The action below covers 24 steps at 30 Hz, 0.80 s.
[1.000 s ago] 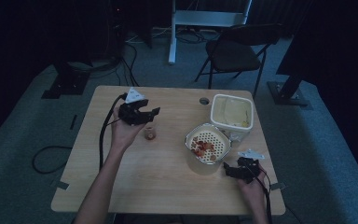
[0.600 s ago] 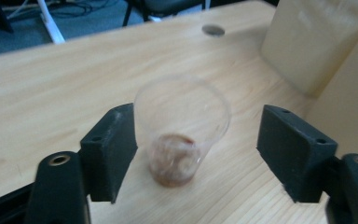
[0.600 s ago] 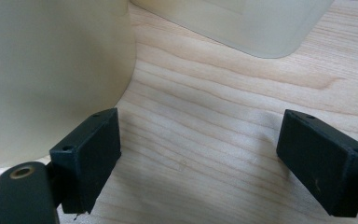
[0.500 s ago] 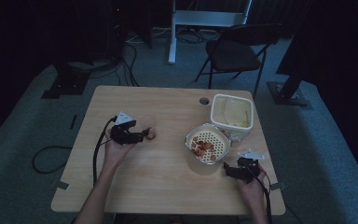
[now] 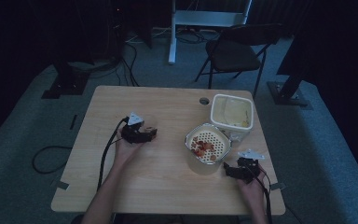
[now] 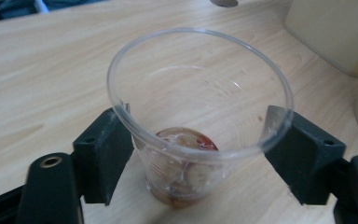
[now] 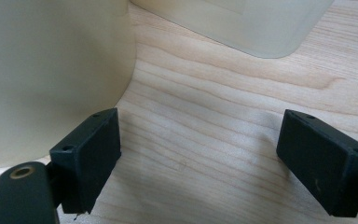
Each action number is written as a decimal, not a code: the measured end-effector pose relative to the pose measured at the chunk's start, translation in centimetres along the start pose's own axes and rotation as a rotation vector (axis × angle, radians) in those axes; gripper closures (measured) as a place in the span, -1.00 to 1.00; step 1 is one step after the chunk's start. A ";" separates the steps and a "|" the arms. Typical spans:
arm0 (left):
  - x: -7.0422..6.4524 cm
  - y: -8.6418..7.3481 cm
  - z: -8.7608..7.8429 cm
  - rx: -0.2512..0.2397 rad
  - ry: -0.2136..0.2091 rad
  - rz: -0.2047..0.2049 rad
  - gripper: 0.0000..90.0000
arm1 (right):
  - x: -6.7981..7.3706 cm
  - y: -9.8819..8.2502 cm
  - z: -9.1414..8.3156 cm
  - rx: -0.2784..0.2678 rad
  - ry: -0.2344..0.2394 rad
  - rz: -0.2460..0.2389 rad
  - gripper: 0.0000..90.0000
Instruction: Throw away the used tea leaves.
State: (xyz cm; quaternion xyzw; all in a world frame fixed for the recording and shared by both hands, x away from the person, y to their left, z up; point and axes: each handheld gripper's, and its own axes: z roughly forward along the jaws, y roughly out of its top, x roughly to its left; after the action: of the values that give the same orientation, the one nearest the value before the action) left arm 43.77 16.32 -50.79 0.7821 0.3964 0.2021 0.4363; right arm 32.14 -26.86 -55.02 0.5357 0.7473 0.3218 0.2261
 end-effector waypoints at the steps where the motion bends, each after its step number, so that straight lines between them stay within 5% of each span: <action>1: -0.1 0.2 0.1 -0.004 -0.002 0.009 -0.35 | 0.0 0.0 0.0 0.000 0.000 0.000 -0.71; 10: -1.0 0.9 -0.6 -0.053 -0.053 0.039 -0.21 | 0.1 0.0 0.0 0.002 0.013 -0.011 -0.73; 16: -2.6 3.9 -3.3 -0.117 -0.164 0.080 -0.21 | 0.3 0.2 -0.7 0.023 0.053 0.010 -0.54; 24: -5.5 8.6 -6.8 -0.192 -0.302 0.136 -0.21 | 1.1 2.1 -6.2 -0.203 0.084 -0.052 -0.55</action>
State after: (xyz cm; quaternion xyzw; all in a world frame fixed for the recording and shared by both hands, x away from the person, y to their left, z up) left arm 39.82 12.86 -39.73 0.7834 0.2516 0.1484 0.5486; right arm 28.90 -26.89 -49.21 0.4764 0.7332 0.4122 0.2559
